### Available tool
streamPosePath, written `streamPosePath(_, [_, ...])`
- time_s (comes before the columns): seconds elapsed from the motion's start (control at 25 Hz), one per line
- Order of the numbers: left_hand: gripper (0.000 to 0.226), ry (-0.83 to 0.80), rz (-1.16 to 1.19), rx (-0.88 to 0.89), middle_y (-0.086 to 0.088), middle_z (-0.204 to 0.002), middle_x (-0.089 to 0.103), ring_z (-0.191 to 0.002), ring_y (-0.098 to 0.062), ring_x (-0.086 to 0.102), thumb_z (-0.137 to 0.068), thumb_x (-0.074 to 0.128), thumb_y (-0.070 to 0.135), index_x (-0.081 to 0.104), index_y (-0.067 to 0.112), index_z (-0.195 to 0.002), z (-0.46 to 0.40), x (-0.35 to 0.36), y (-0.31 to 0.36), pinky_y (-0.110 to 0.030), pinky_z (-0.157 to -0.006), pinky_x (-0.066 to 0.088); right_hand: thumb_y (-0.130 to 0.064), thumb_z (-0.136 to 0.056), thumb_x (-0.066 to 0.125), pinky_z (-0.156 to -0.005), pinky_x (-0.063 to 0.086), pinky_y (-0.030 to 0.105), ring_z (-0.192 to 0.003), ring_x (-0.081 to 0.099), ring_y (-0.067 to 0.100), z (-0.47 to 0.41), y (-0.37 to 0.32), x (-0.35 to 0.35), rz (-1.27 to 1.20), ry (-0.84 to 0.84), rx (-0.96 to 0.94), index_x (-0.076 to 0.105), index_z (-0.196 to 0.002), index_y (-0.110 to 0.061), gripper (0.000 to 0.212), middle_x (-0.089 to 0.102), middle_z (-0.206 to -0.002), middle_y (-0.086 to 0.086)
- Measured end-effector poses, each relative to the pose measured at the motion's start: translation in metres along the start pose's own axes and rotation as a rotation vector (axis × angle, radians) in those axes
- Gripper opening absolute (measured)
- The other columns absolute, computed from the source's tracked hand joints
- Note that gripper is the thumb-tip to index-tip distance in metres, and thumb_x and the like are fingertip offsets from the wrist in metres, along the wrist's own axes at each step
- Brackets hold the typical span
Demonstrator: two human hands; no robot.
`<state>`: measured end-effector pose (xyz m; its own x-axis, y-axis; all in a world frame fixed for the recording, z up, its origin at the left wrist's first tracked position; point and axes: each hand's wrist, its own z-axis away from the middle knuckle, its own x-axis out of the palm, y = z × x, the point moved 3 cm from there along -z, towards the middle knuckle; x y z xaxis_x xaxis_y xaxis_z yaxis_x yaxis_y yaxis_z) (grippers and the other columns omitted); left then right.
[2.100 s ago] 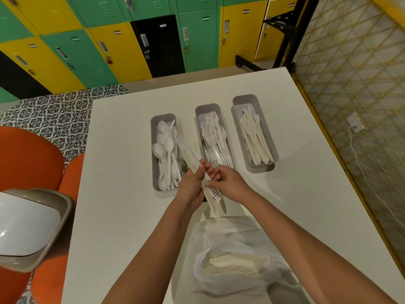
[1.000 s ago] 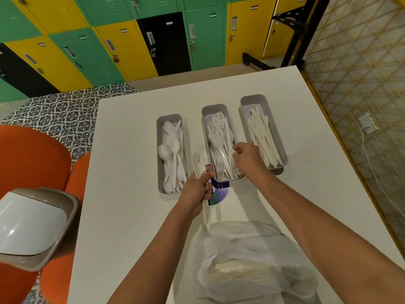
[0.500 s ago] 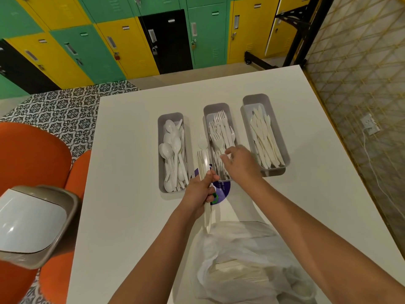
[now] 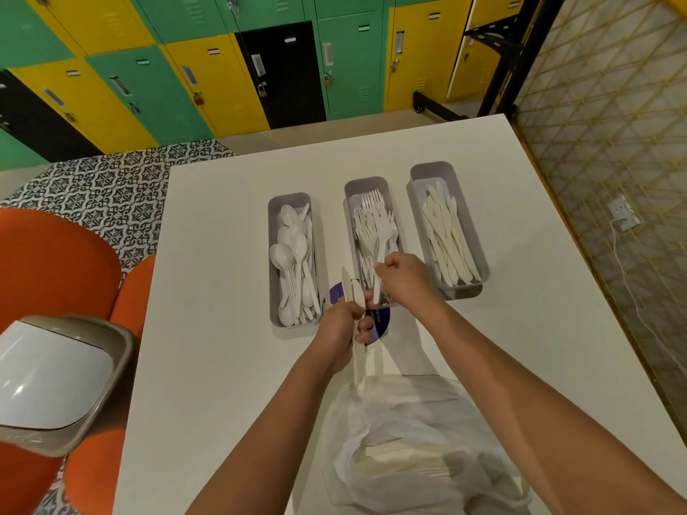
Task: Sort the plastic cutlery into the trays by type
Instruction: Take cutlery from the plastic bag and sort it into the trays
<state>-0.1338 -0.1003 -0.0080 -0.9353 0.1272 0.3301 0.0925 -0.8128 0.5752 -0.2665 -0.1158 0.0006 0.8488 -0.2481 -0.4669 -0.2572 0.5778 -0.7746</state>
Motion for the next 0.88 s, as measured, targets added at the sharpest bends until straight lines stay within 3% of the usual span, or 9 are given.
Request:
streamPosePath(0.08, [0.036,-0.031,0.038,0.055,-0.005,-0.077,0.049,-0.05,-0.01,0.04,-0.082,0.028,-0.015,0.054,0.006,-0.094,-0.001,0.0,0.002,-0.019,-0.04,0.034,-0.016,-0.09,0.053,-0.048,0.034,0.019,-0.055,0.039,0.014,-0.002,0.001,-0.003,0.106,0.007,-0.044,0.047,-0.074,-0.007,0.02,0.042,-0.062,0.002])
streamPosePath(0.2, [0.028,-0.042,0.004,0.12,-0.006,-0.079,0.05,-0.062,-0.012,0.053,-0.091,0.035,-0.012,0.053,0.007,-0.103,-0.002,-0.001,0.004,-0.023,-0.057,0.053,-0.023,-0.092,0.051,-0.059,0.038,0.027,-0.064,0.048,0.018,-0.008,0.006,-0.001,0.281,-0.023,-0.07,0.05,-0.07,-0.011,0.025,0.047,-0.063,0.0])
streamPosePath(0.28, [0.019,-0.021,0.007,0.13,-0.008,-0.083,0.053,-0.073,-0.017,0.06,-0.098,0.038,-0.002,0.05,0.006,-0.11,0.0,-0.001,0.004,-0.026,-0.066,0.059,-0.029,-0.095,0.049,-0.064,0.039,0.028,-0.071,0.054,0.021,-0.011,0.005,-0.003,0.423,-0.026,-0.079,0.06,-0.079,-0.008,0.029,0.055,-0.07,0.003])
streamPosePath(0.36, [0.015,-0.003,0.034,0.141,-0.011,-0.088,0.055,-0.078,-0.019,0.061,-0.099,0.04,0.003,0.05,0.006,-0.11,0.002,-0.001,0.006,-0.027,-0.068,0.058,-0.034,-0.095,0.048,-0.062,0.036,0.027,-0.071,0.054,0.021,-0.013,0.003,-0.006,0.522,-0.007,-0.108,0.063,-0.085,-0.004,0.035,0.057,-0.073,0.006])
streamPosePath(0.52, [0.013,-0.018,0.124,0.162,-0.007,-0.082,0.055,-0.07,-0.016,0.053,-0.099,0.039,0.004,0.052,0.009,-0.101,-0.002,-0.001,0.01,-0.026,-0.067,0.047,-0.042,-0.092,0.053,-0.052,0.032,0.025,-0.069,0.051,0.021,-0.016,0.008,-0.009,0.572,-0.006,-0.086,0.049,-0.067,-0.011,0.04,0.046,-0.063,0.0])
streamPosePath(0.68, [0.017,-0.014,0.105,0.163,-0.009,-0.101,0.063,-0.087,-0.017,0.063,-0.099,0.039,0.007,0.052,0.008,-0.11,-0.007,-0.005,0.012,-0.027,-0.084,0.052,-0.043,-0.092,0.051,-0.059,0.037,0.025,-0.064,0.052,0.016,-0.006,0.01,-0.009,0.394,0.061,-0.153,0.058,-0.081,-0.011,0.035,0.053,-0.066,-0.001])
streamPosePath(0.8, [0.017,-0.032,0.197,0.175,-0.008,-0.1,0.065,-0.086,-0.014,0.066,-0.099,0.039,0.005,0.053,0.009,-0.107,-0.005,-0.003,0.019,-0.026,-0.086,0.053,-0.033,-0.093,0.052,-0.055,0.039,0.025,-0.059,0.049,0.011,0.008,0.007,0.002,0.177,-0.11,-0.174,0.06,-0.08,-0.008,0.029,0.055,-0.065,0.0])
streamPosePath(0.88, [0.016,-0.036,0.263,0.203,-0.007,-0.096,0.065,-0.076,-0.01,0.067,-0.098,0.039,0.003,0.054,0.009,-0.104,-0.005,-0.002,0.024,-0.023,-0.079,0.057,-0.025,-0.092,0.053,-0.064,0.047,0.03,-0.064,0.054,0.015,0.017,0.007,0.01,0.007,-0.217,-0.13,0.062,-0.078,-0.008,0.024,0.061,-0.07,0.009])
